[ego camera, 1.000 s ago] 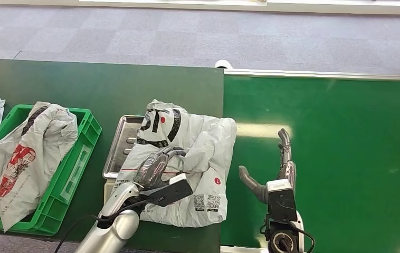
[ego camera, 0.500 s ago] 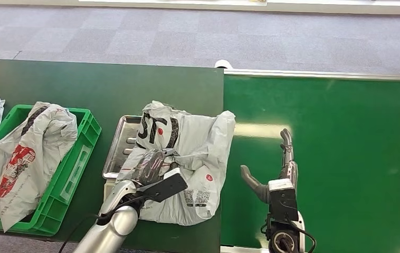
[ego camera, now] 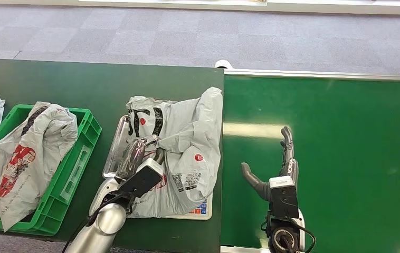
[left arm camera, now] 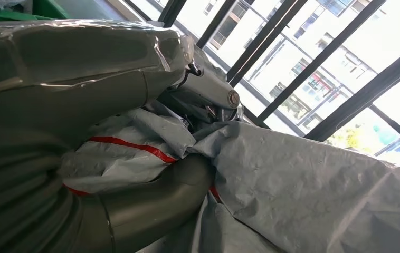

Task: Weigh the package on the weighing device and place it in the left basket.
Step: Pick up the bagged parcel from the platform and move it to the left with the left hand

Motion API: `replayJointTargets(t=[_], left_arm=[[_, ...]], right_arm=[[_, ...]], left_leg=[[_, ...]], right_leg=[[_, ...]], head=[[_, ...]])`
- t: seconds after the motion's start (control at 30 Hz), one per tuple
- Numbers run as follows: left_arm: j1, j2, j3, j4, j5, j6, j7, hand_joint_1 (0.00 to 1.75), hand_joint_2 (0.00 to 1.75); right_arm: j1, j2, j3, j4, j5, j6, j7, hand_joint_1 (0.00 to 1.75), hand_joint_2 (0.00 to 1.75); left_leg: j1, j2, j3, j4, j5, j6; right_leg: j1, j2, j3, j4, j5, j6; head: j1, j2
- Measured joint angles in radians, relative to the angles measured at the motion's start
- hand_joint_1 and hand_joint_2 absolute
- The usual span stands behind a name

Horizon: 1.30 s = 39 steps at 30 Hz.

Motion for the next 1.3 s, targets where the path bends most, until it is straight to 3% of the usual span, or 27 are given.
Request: replayJointTargets(t=[0.67,0.9,1.13,1.3], left_arm=[[0.016,0.000,0.013,-0.041,0.013,0.016,-0.008,1.75,1.75],[0.049,0.006,0.050,-0.162,0.055,0.144,-0.076,1.75,1.75],[0.102,0.024,0.176,-0.317,0.093,0.300,-0.121,1.75,1.75],[0.128,0.033,0.257,-0.363,0.093,0.346,-0.129,1.75,1.75]], right_arm=[[-0.006,0.000,0.000,0.006,-0.013,-0.003,-0.001,0.00,1.75],[0.007,-0.003,-0.001,0.006,-0.025,-0.024,-0.007,0.00,1.75],[0.024,-0.005,-0.007,0.005,-0.028,-0.040,-0.017,0.00,1.75],[0.034,-0.007,-0.012,0.000,-0.030,-0.044,-0.019,0.00,1.75]], left_leg=[[0.000,0.000,0.000,0.000,0.000,0.000],[0.000,0.000,-0.001,0.000,0.000,0.000],[0.000,0.000,-0.001,0.000,0.000,0.000],[0.000,0.000,-0.001,0.000,0.000,0.000]], right_leg=[[0.000,0.000,0.000,0.000,0.000,0.000],[0.000,0.000,-0.001,0.000,0.000,0.000],[0.000,0.000,-0.001,0.000,0.000,0.000],[0.000,0.000,-0.001,0.000,0.000,0.000]], head=[[0.000,0.000],[0.000,0.000],[0.000,0.000],[0.000,0.000]])
